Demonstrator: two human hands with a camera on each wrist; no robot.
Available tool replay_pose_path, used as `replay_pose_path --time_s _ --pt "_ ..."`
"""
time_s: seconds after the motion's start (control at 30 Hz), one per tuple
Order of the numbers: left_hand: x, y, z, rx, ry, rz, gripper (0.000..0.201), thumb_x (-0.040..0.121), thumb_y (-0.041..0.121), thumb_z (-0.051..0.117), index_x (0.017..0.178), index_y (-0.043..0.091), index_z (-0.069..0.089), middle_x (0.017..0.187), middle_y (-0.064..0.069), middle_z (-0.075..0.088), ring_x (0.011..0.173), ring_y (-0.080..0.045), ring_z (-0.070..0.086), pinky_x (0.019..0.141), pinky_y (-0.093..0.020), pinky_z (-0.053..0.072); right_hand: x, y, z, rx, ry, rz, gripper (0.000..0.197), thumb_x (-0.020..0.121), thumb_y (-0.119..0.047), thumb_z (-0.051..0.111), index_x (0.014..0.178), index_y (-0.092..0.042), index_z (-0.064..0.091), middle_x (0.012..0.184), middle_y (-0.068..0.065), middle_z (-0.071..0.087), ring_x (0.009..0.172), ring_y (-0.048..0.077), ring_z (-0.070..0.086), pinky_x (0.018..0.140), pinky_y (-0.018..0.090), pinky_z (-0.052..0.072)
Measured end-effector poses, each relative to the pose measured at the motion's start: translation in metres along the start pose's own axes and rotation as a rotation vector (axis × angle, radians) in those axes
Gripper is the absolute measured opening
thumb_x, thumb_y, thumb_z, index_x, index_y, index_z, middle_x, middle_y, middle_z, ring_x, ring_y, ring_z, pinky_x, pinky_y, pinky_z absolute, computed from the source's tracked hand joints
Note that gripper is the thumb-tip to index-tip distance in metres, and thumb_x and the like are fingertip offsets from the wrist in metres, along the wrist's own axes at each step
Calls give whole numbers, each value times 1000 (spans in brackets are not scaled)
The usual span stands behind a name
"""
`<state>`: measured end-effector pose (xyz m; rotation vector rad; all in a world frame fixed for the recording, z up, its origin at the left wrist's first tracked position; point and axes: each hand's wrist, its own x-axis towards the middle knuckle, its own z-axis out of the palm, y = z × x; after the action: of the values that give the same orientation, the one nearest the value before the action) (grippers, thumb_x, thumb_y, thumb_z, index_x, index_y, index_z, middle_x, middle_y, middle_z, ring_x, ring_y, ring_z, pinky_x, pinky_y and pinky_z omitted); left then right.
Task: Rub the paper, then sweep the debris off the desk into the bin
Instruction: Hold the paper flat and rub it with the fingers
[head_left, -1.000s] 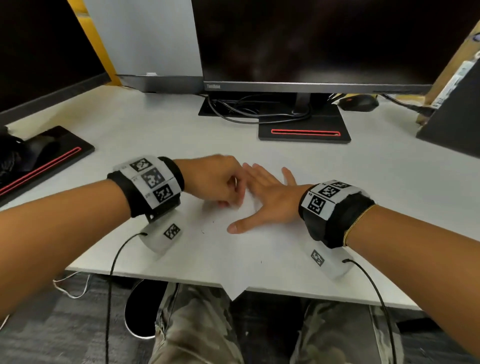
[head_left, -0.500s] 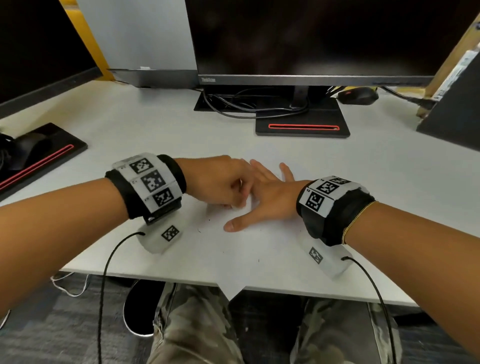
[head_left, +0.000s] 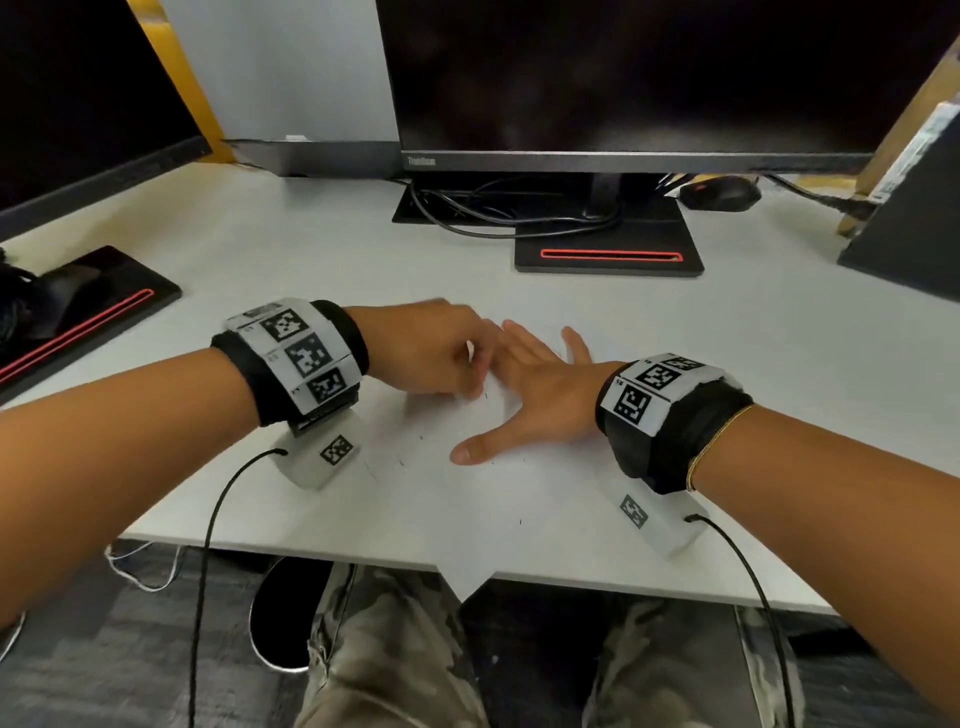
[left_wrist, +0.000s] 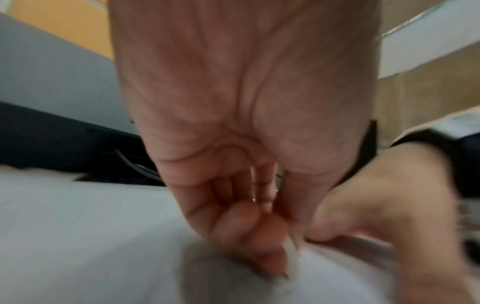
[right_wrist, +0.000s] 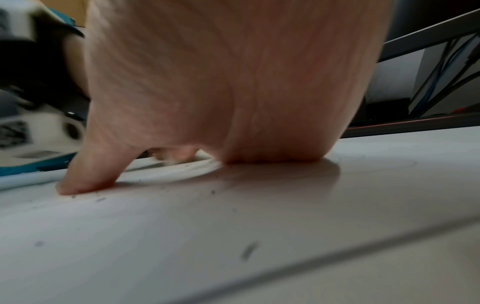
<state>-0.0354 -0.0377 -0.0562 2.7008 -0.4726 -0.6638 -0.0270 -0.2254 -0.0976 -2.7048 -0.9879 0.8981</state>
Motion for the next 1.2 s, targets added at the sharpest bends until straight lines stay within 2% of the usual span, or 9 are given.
replay_pose_path --time_s 0.17,0.3,0.43,0.57,0.7,0.8,0.97,1.07,1.2 --pt "-6 -13 -7 68 138 -22 7 95 25 67 90 26 71 74 10 69 73 -5 62 65 -21 42 0 0 0 -11 -13 9 132 71 -98 59 162 -49 -24 168 -21 -37 151 -1 -38 120 63 -27" --pt "-15 -6 2 23 -81 68 8 95 24 69 88 28 72 74 6 73 69 -9 66 64 -20 50 0 0 -4 -12 -37 11 127 70 -97 61 162 -56 -16 166 -21 -39 150 0 -40 120 66 -25" --pt "-15 -18 -3 88 103 22 9 96 28 66 89 31 71 83 8 73 79 -9 65 72 -25 47 -2 -2 -4 -15 -36 16 129 70 -96 62 161 -55 -19 167 -22 -38 151 0 -40 120 65 -25" --pt "-21 -6 4 14 -104 81 11 95 23 68 86 28 72 79 5 75 73 -9 66 70 -21 52 -2 -2 -5 -10 -50 16 129 70 -96 63 161 -56 -20 167 -22 -39 151 1 -40 120 65 -26" --pt "-20 -16 1 47 103 53 14 95 24 66 85 31 71 81 10 73 77 -5 64 74 -24 47 -1 -1 -6 -11 -47 10 129 68 -97 63 159 -58 -19 167 -23 -38 151 0 -39 120 65 -25" --pt "-25 -4 9 6 -101 103 12 96 24 67 86 29 72 79 5 74 70 -5 63 71 -21 51 -1 1 -5 -8 -47 2 131 67 -96 65 160 -58 -18 167 -24 -38 150 0 -39 119 65 -26" --pt "-24 -12 5 38 73 56 15 96 25 63 84 31 70 77 10 72 72 -6 64 73 -24 49 1 2 -5 -12 -40 -9 130 67 -95 66 160 -59 -16 167 -24 -36 151 -1 -38 119 64 -27" --pt "-30 -1 12 5 -117 85 15 96 22 64 85 30 72 76 12 72 68 -2 63 69 -15 49 3 5 -4 -17 -37 -33 132 67 -95 67 161 -57 -17 168 -25 -35 150 -2 -38 119 64 -27" --pt "-30 -7 6 -13 46 21 10 93 25 71 85 28 76 72 6 74 65 -2 64 68 -19 47 3 4 -19 -49 -50 -84 124 72 -87 73 164 -58 -4 172 -22 -26 156 1 -29 123 63 -21"
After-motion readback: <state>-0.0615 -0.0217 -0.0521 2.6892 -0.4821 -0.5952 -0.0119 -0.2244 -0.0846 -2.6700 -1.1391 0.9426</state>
